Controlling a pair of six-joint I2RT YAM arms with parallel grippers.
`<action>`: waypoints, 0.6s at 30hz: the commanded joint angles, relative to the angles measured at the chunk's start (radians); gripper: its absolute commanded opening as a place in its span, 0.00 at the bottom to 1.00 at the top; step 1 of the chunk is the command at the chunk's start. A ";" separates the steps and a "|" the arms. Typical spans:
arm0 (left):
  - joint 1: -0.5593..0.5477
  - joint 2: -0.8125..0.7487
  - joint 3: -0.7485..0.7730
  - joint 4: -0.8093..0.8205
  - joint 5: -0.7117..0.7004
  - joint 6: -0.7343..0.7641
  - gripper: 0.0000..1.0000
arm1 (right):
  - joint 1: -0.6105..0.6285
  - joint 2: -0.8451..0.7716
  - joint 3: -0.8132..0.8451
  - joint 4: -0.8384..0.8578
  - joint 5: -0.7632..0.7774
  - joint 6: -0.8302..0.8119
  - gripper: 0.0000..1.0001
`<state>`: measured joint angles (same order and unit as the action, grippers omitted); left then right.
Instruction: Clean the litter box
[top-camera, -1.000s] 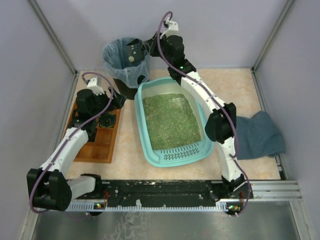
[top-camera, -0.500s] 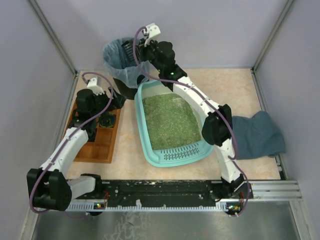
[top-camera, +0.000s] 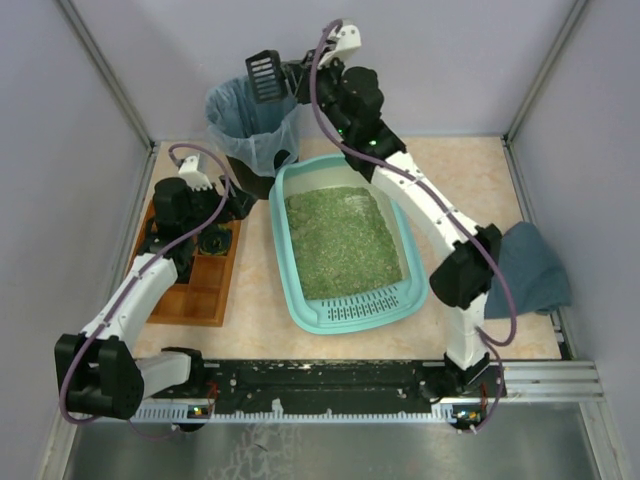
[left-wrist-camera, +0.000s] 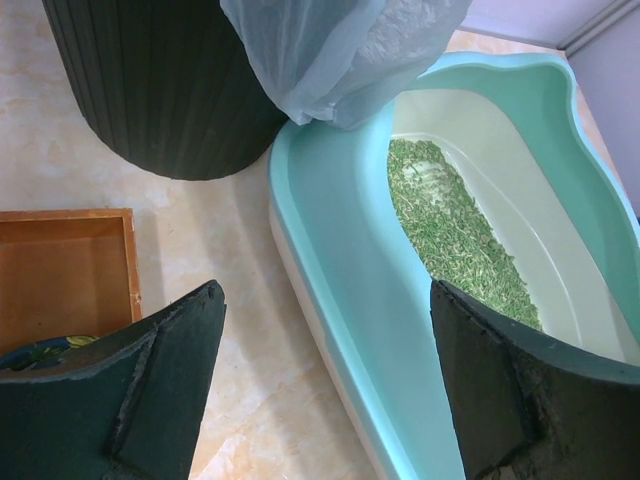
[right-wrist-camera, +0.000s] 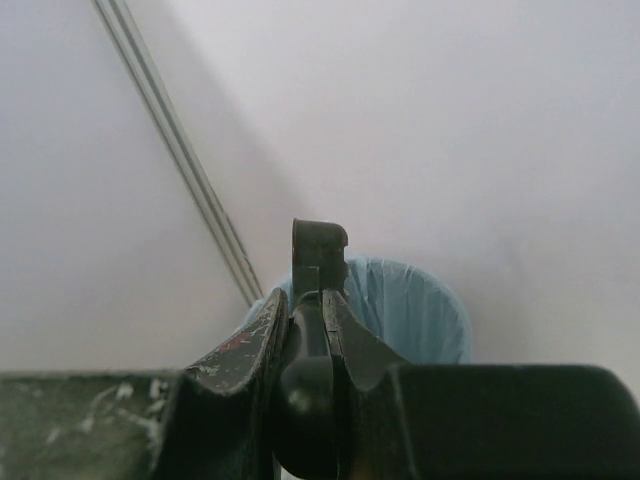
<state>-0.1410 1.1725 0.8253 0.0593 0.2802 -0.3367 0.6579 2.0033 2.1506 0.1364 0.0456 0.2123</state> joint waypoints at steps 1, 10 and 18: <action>0.004 -0.010 0.008 0.041 0.049 0.016 0.88 | -0.007 -0.230 -0.116 -0.004 0.041 0.107 0.00; -0.005 0.016 0.015 0.043 0.095 0.011 0.87 | -0.015 -0.681 -0.740 0.157 0.105 0.131 0.00; -0.051 0.061 0.030 0.030 0.115 0.019 0.85 | -0.023 -0.922 -1.016 0.052 0.245 0.138 0.00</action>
<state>-0.1635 1.2140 0.8257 0.0746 0.3649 -0.3355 0.6441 1.1725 1.1980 0.2119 0.1993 0.3374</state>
